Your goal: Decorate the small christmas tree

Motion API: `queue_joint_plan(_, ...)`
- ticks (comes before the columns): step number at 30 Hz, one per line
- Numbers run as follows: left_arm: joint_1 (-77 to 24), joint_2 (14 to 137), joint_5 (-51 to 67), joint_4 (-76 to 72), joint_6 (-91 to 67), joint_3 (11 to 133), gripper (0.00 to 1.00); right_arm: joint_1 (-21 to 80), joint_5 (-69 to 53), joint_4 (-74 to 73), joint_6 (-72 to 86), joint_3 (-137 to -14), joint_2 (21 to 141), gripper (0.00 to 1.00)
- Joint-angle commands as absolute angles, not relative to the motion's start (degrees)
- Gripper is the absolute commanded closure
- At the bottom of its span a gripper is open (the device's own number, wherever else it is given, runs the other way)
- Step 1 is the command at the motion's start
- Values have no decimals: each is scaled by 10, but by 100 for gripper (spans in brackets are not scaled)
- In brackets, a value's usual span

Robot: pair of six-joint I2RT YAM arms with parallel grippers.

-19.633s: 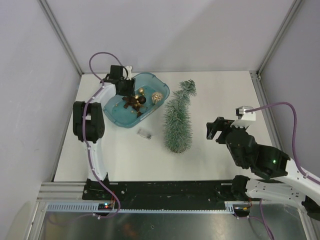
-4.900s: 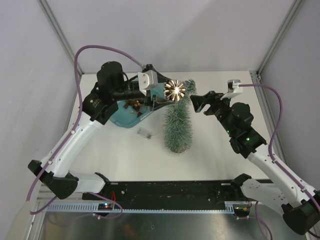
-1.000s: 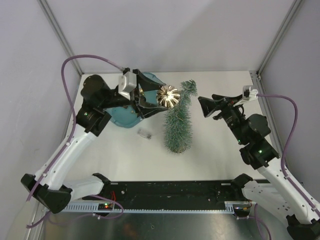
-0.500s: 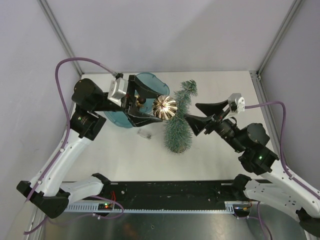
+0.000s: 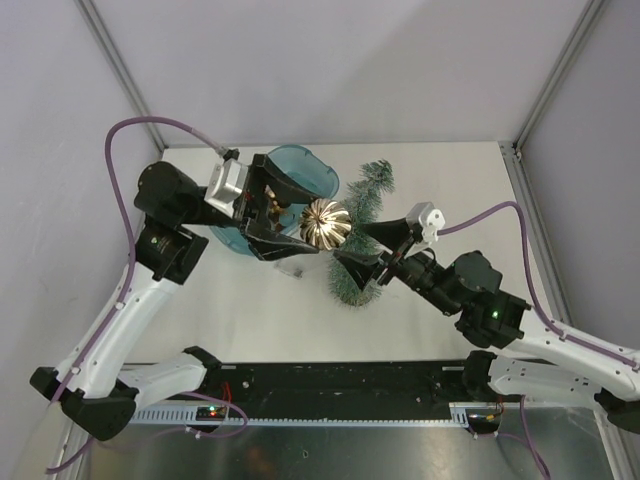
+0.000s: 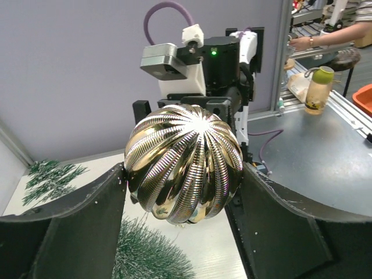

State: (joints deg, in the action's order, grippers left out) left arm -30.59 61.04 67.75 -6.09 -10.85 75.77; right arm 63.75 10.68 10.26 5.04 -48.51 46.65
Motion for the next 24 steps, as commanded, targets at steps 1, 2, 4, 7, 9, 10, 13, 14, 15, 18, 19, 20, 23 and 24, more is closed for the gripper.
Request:
queue_joint_plan(1,-306,593,719,-84,-140,765,85,647,129,144,27,-522,462,19)
queue_joint_plan(2,-307,591,723,-84,-143,764,86,649,129,144,27,-523,461,19)
queue_joint_plan(4,-308,589,732,-86,-147,760,87,652,128,144,26,-523,457,20)
queue_joint_plan(7,-308,588,740,-89,-151,756,87,656,125,145,27,-525,450,21)
queue_joint_plan(9,-309,587,741,-91,-155,755,87,660,124,144,26,-529,449,21)
queue_joint_plan(10,-309,586,742,-92,-156,755,87,662,123,145,25,-530,449,21)
queue_joint_plan(13,-309,586,742,-94,-158,755,88,671,125,146,20,-535,452,22)
queue_joint_plan(14,-310,586,741,-94,-157,755,88,674,126,147,18,-537,453,22)
queue_joint_plan(15,-310,586,741,-94,-158,755,88,678,127,147,17,-539,453,22)
queue_joint_plan(18,-310,585,739,-94,-158,754,88,687,133,148,11,-542,455,22)
queue_joint_plan(19,-311,585,739,-94,-159,753,88,691,136,149,8,-542,455,22)
queue_joint_plan(20,-311,585,738,-94,-159,753,88,693,139,151,7,-543,455,22)
queue_joint_plan(23,-312,585,736,-95,-160,752,88,697,145,157,4,-543,457,22)
queue_joint_plan(24,-312,585,736,-96,-161,752,88,697,146,160,3,-542,458,22)
